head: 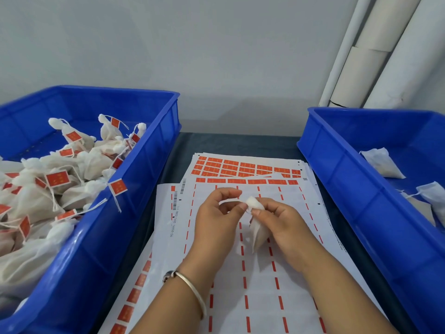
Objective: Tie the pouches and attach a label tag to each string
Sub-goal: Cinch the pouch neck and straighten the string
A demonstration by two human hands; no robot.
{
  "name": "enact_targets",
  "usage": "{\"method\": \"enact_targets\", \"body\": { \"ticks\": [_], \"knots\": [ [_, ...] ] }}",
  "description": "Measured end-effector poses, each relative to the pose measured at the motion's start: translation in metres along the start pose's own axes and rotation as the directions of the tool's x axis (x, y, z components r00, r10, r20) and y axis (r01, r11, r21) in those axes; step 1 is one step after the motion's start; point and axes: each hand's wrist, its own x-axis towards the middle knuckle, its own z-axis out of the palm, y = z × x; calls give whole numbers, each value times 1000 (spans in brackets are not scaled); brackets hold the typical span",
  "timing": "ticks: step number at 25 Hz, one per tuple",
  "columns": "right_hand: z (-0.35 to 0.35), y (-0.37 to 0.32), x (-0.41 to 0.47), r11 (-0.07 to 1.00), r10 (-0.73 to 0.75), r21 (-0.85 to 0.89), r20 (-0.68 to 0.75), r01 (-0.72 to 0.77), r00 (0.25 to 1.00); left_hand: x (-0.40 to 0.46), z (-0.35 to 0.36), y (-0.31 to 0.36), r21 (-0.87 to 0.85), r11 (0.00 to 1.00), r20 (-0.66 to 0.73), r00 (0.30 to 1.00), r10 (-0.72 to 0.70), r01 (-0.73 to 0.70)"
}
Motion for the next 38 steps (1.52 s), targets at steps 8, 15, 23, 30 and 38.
{"method": "enact_targets", "body": {
  "ticks": [8, 15, 23, 30, 38],
  "knots": [
    [-7, 1, 3, 884, 117, 431, 173, -181, 978, -7, 2, 4, 264, 950, 58, 986, 155, -165],
    [-10, 4, 8, 869, 155, 464, 72, -171, 985, -6, 2, 0, 362, 904, 119, 973, 198, -229],
    [-10, 3, 8, 890, 158, 425, 52, -165, 986, -9, 3, 5, 293, 935, 86, 979, 184, -202],
    [-9, 6, 8, 913, 132, 382, 50, -142, 990, -4, -1, 2, 471, 851, 88, 972, 216, -232],
    [-8, -2, 4, 981, 102, 141, 217, -135, 971, 7, -13, 0, 552, 832, -203, 959, 197, -54]
  ]
}}
